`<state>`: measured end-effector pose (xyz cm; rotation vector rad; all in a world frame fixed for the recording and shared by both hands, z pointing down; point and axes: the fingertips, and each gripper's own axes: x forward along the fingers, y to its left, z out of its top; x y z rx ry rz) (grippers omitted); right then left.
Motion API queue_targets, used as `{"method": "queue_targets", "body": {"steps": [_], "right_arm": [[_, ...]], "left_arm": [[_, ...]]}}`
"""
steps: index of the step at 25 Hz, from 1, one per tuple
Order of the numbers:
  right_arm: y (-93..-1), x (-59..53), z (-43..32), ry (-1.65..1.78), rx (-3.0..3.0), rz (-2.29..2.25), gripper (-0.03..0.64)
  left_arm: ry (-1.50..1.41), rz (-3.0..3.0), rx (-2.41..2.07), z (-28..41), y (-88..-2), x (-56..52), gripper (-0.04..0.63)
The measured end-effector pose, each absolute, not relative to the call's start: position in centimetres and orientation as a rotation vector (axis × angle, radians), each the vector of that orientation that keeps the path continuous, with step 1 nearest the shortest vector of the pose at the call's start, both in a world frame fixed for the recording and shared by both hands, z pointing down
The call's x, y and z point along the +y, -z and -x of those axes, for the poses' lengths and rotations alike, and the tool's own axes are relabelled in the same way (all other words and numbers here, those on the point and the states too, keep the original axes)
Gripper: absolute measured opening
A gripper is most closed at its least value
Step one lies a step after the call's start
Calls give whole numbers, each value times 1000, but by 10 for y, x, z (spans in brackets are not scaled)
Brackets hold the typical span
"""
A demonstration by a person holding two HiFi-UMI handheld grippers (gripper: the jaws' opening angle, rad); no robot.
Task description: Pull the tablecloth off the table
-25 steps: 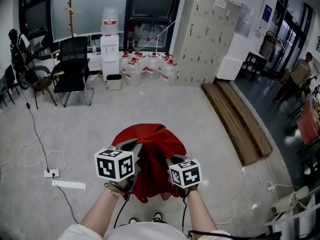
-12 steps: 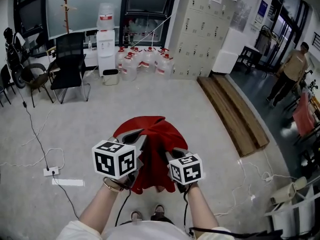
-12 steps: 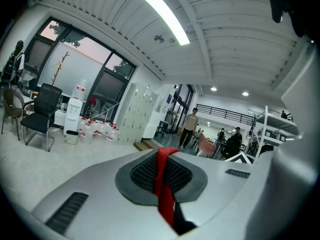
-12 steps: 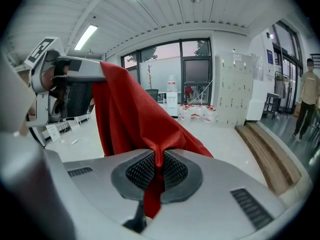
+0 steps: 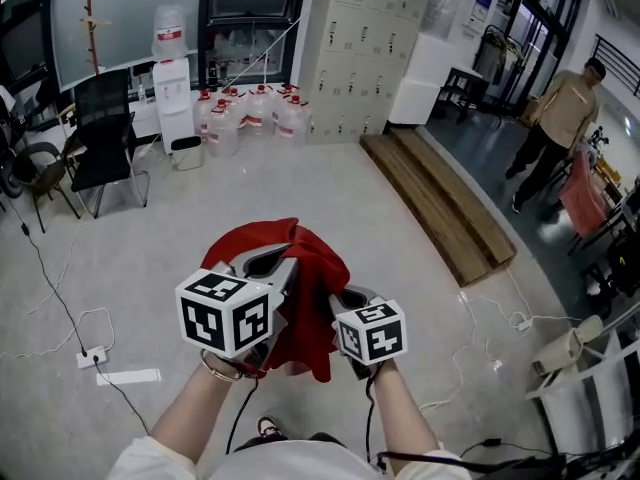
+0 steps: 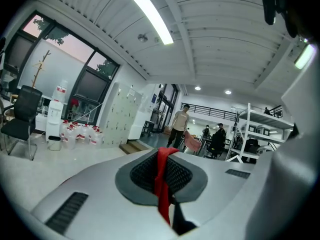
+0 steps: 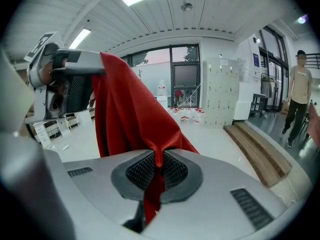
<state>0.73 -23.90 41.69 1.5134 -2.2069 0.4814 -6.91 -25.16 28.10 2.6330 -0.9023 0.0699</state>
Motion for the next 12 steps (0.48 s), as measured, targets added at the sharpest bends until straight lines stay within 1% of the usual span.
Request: {"method": "queue_targets", "body": {"steps": [6, 12], "right_arm": [[-411, -219, -41, -477, -2171, -1603, 28], [-405, -173, -78, -484, -2134, -1721, 28]], "left_arm": [[-70, -2686, -807, 30, -272, -232, 18], [-49, -2747, -654, -18, -260, -186, 18]]}}
